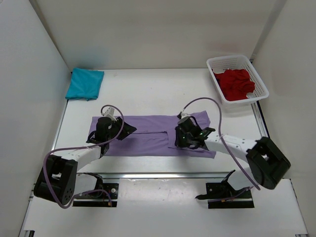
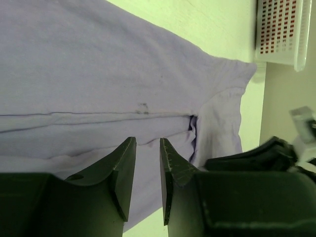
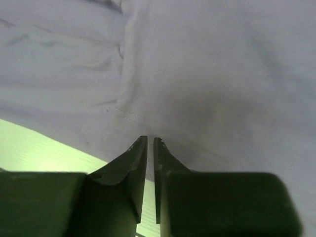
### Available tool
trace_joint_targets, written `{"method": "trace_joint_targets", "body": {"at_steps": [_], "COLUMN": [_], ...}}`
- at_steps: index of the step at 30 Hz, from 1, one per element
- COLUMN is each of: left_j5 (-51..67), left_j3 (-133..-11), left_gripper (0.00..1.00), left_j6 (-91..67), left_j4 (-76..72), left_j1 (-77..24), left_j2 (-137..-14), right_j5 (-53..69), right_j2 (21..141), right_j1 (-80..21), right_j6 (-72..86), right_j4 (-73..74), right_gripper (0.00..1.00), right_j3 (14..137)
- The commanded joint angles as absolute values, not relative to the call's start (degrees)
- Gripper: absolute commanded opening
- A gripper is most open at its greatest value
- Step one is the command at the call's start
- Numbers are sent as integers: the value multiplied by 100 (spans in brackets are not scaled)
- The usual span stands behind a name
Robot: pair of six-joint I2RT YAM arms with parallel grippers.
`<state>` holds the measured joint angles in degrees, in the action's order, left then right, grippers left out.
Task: Fold and stack the t-shirts
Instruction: Fold the other side of the tshirt into a rectangle, then rotate the tshirt 90 degrees
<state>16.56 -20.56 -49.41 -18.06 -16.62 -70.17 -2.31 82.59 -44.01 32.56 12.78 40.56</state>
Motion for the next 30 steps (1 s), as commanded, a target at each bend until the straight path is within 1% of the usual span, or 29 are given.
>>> {"method": "trace_joint_targets", "body": {"at_steps": [1,2,4,7,9,10,12,13,15,16,18,19,21,22,23,25,26,27,28,29,30], "left_j5": [1837,1837,1767,1819,1924,2012,2109,2153,2267,2250,2303,2311,2356,2364,2356,2303,2268,2233,2250,2276,2337], "left_j3": [-2021,-2100,-2223,-2487,-2636,-2672,-2689,-2663,-2672,-2663,-2619,-2610,-2610,-2628,-2645,-2637,-2619,-2584,-2523,-2488,-2444], "left_gripper": [37,37,38,39,38,38,38,39,40,39,40,39,40,40,39,41,40,41,41,40,41], "left_j6": [-4870,-4808,-4633,-4378,-4237,-4193,-4149,-4148,-4131,-4131,-4157,-4175,-4096,-4104,-4044,-3991,-3964,-3946,-3964,-3964,-3999], "left_j4": [-1820,-1741,-1626,-1346,-1170,-1169,-1151,-1134,-1160,-1134,-1151,-1143,-1064,-959,-862,-739,-703,-703,-729,-782,-782], "left_j1": [-1617,-1713,-1915,-2222,-2407,-2426,-2513,-2522,-2540,-2540,-2496,-2470,-2435,-2435,-2426,-2478,-2513,-2557,-2558,-2558,-2532], "left_j2": [-6812,-6777,-6758,-6864,-6978,-7005,-7084,-7093,-7128,-7137,-7119,-7084,-7032,-7005,-7005,-6918,-6900,-6873,-6847,-6838,-6803], "right_j5": [-238,-115,-70,236,264,264,395,422,641,650,921,966,1080,1142,1186,1195,1204,1509,1607,1478,1137], "right_j2": [7437,7244,7225,7681,8241,8357,9040,9244,10103,10316,11324,11616,12843,13546,13849,15198,15457,14938,14271,13995,13409], "right_j1": [-3991,-3677,-3044,-2367,-2172,-2006,-1821,-1732,-1627,-1600,-1547,-1582,-1555,-1590,-1626,-1748,-1793,-1784,-1793,-1897,-2081], "right_j6": [3033,3015,2910,2760,2637,2637,2567,2540,2435,2365,2303,2190,2031,1952,1786,1635,1643,1757,1784,1619,1365], "right_j4": [1178,1108,994,818,529,562,396,369,640,711,1149,1291,2306,2677,3385,4739,4894,4469,4143,4122,4061], "right_gripper": [11,12,13,5,4,2,0,0,0,1,0,0,0,0,0,0,1,2,4,7,9], "right_j3": [4009,4008,3832,3876,3937,4068,4306,4559,5218,5743,7269,7756,10042,10725,12184,15688,16202,15311,14875,14227,13690]}}
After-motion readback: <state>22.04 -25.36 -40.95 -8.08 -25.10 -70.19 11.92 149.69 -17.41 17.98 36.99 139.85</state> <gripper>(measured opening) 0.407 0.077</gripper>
